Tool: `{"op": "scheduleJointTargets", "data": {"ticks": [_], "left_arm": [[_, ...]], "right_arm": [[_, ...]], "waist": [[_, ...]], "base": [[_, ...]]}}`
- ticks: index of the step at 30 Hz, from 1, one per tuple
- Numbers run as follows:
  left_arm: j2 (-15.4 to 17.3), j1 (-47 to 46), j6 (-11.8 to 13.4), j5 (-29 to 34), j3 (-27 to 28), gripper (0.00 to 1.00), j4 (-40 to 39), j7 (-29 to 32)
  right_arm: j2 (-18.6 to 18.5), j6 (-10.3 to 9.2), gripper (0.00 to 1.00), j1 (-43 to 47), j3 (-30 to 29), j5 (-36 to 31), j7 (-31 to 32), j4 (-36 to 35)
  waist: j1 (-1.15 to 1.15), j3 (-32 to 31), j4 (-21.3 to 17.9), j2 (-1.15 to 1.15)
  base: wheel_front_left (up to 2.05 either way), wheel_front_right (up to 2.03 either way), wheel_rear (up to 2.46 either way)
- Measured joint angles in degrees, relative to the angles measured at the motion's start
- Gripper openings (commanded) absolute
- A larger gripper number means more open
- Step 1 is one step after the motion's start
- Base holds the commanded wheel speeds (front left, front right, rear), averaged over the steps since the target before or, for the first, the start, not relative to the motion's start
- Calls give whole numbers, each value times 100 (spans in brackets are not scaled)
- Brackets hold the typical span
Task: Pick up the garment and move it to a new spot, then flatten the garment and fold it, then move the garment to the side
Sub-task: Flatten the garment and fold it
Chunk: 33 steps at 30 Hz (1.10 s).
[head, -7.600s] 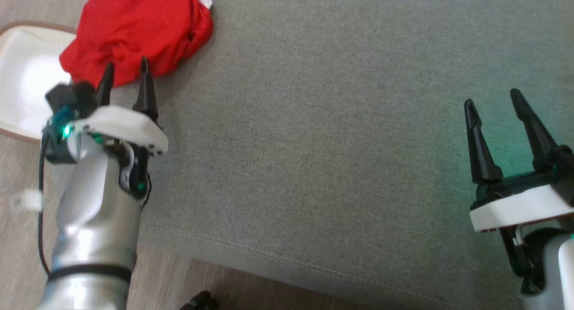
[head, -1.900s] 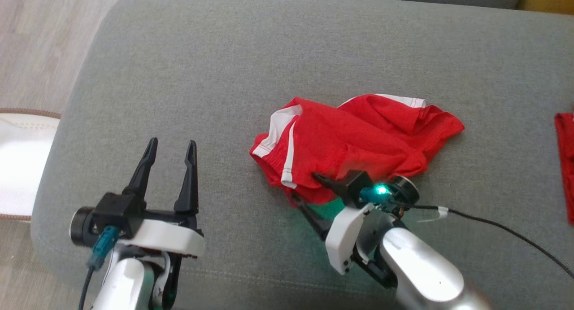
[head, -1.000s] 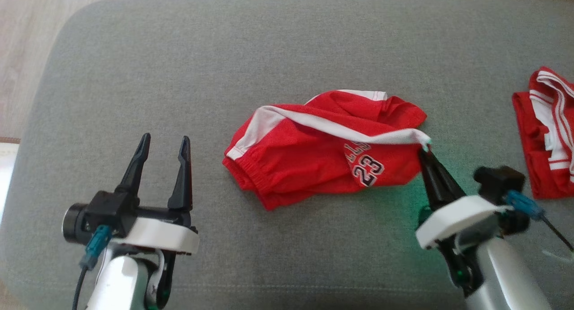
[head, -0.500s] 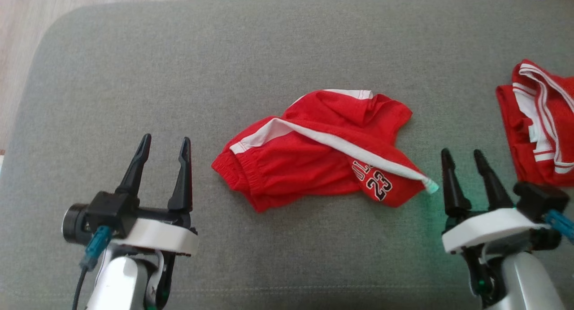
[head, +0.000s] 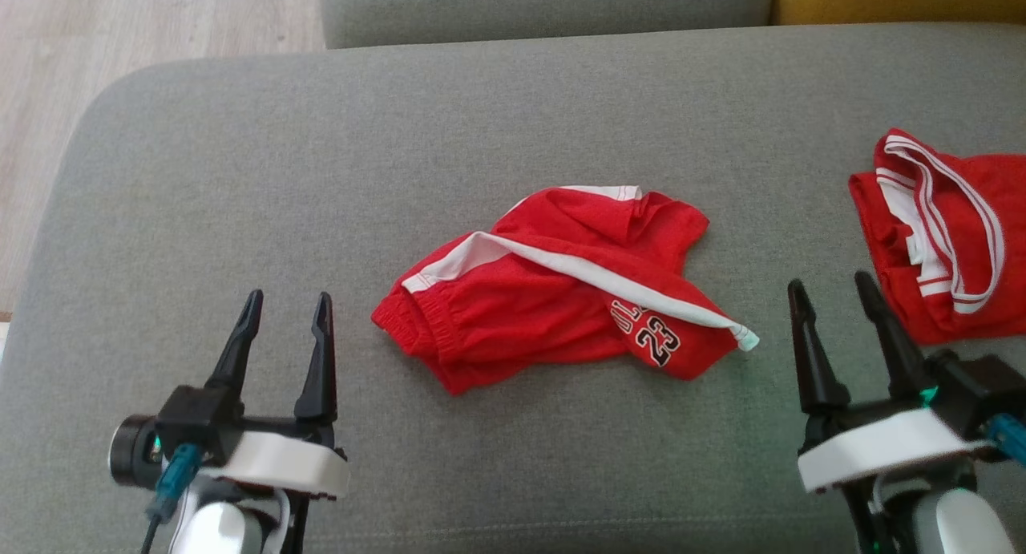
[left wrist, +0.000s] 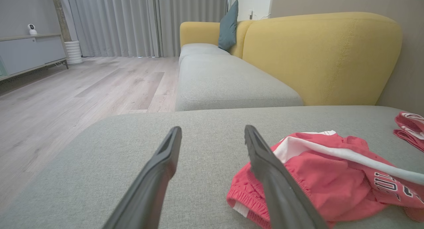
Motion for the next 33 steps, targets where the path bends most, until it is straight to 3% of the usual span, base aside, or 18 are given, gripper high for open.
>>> {"op": "scheduleJointTargets", "data": {"ticks": [14,18,25,33], "left_arm": [[67,10,11,0,-56,100,-88,108],[129,-109,-171,-1,-237,100,-79,367],[49,-1364,-715,-176,-662,100,285,1646],[4,-2183,-911,-668,-802,100,1116,3311]], "right_arm": [[43,0,100,147,45,0,140,-234],[57,0,100,141,45,0,171,-245],[73,0,100,92,125,0,180,-258],[90,0,100,-121,178,1,179,-135]], "waist": [[0,70,6,0],[0,148,19,0],[0,421,11,0],[0,697,-159,0]], "base": [[0,0,0],[0,0,0],[0,0,0],[0,0,0]]}}
